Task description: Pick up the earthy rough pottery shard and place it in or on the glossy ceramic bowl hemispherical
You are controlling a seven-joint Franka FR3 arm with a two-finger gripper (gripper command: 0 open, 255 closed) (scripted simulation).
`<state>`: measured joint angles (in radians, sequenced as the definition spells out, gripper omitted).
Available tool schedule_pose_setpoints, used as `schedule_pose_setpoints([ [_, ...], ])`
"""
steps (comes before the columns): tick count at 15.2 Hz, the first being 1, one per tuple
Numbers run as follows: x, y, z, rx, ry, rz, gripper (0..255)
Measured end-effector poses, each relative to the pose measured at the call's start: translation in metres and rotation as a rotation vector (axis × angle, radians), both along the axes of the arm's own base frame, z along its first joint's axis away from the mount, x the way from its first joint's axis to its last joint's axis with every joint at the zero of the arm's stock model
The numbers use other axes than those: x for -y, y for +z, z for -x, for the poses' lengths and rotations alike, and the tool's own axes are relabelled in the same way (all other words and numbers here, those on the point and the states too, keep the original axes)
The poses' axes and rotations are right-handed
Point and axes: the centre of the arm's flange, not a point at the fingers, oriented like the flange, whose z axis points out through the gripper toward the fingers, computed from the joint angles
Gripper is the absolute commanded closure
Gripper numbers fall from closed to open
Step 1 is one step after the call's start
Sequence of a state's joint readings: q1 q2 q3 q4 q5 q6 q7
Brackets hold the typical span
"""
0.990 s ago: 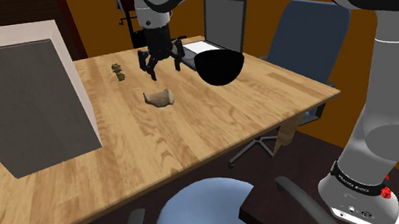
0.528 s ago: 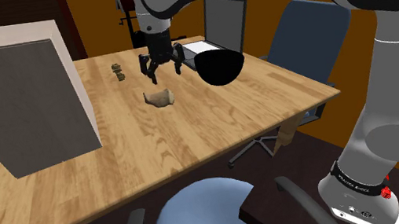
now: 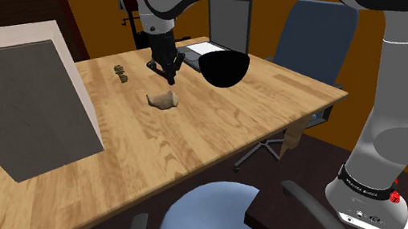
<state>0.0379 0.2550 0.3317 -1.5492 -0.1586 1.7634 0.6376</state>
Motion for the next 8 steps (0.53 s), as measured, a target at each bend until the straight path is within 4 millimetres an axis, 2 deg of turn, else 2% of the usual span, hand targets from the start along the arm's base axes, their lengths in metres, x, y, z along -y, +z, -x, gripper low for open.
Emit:
schedule_pose_setpoints([
  [3,0.0,0.0,0.0,0.0,0.0,0.0,255],
  [4,0.0,0.0,0.0,0.0,0.0,0.0,0],
  [6,-0.002,-0.005,0.005,0.021,0.057,-0.005,0],
  [8,-0.009,-0.014,0.019,0.158,0.33,-0.056,0],
])
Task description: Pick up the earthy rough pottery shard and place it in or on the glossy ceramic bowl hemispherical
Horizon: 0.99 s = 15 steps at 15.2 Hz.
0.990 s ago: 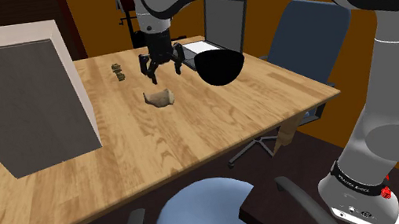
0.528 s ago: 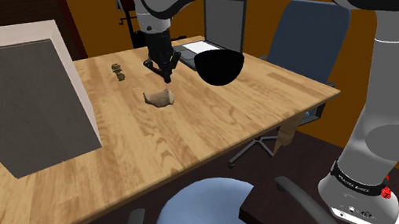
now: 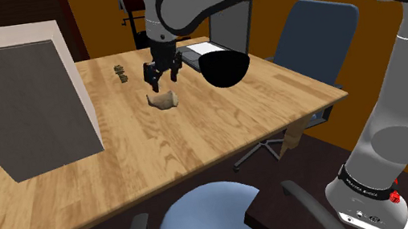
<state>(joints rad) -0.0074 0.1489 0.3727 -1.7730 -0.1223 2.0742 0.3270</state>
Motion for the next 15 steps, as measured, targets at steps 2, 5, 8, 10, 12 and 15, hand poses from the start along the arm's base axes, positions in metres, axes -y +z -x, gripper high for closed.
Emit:
schedule_pose_setpoints([
  [2,-0.007,-0.012,0.016,0.17,0.334,-0.063,0],
  [5,-0.007,-0.029,0.03,0.349,0.67,-0.092,0],
  [8,-0.009,-0.043,0.023,0.379,0.713,-0.087,0],
  [10,-0.012,-0.051,0.02,0.383,0.717,-0.086,0],
  [12,-0.014,-0.057,0.018,0.384,0.719,-0.086,0],
  [15,-0.015,-0.059,0.017,0.384,0.719,-0.086,0],
])
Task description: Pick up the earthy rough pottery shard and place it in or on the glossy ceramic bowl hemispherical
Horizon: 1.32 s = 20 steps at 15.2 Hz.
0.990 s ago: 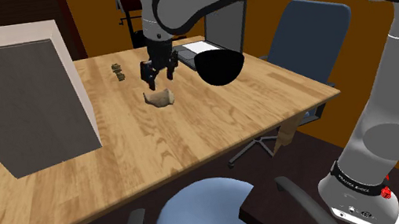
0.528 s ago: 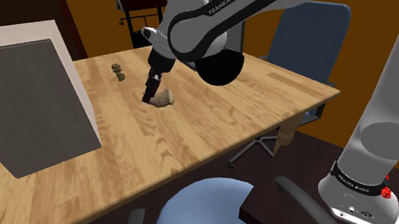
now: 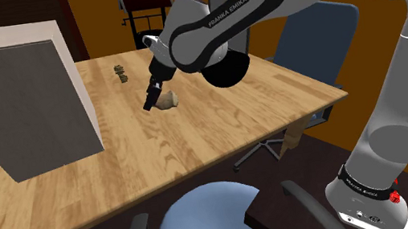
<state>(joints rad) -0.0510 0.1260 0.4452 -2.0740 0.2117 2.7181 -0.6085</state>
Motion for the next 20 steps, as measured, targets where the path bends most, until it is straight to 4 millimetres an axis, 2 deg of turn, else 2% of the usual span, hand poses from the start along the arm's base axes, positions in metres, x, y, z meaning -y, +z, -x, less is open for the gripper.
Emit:
schedule_pose_setpoints([
  [3,0.0,0.0,0.0,0.0,0.0,0.0,0],
  [4,0.0,0.0,0.0,0.0,0.0,0.0,255],
  [14,0.0,0.0,0.0,0.002,0.0,0.0,255],
  [20,0.0,0.025,-0.001,0.001,0.0,0.0,255],
])
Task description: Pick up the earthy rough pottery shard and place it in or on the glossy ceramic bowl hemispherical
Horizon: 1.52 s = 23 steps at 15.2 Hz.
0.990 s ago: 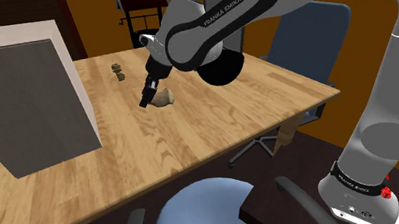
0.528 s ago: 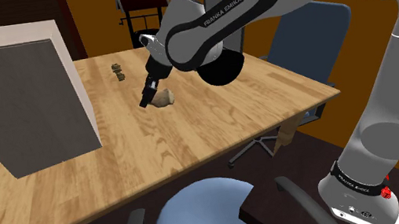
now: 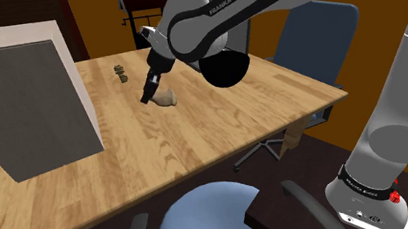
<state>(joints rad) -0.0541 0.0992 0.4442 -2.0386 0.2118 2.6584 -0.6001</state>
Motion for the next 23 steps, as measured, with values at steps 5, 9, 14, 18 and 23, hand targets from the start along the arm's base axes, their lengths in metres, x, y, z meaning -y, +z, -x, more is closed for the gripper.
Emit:
schedule_pose_setpoints([
  [5,-0.001,0.027,0.001,0.0,0.0,0.0,255],
  [9,0.0,0.05,0.001,0.001,0.0,-0.001,255],
  [14,0.0,0.07,0.001,0.001,0.0,0.0,0],
  [18,0.02,0.051,-0.008,-0.049,0.257,-0.009,0],
  [23,0.033,0.013,-0.022,-0.076,0.748,-0.012,0],
])
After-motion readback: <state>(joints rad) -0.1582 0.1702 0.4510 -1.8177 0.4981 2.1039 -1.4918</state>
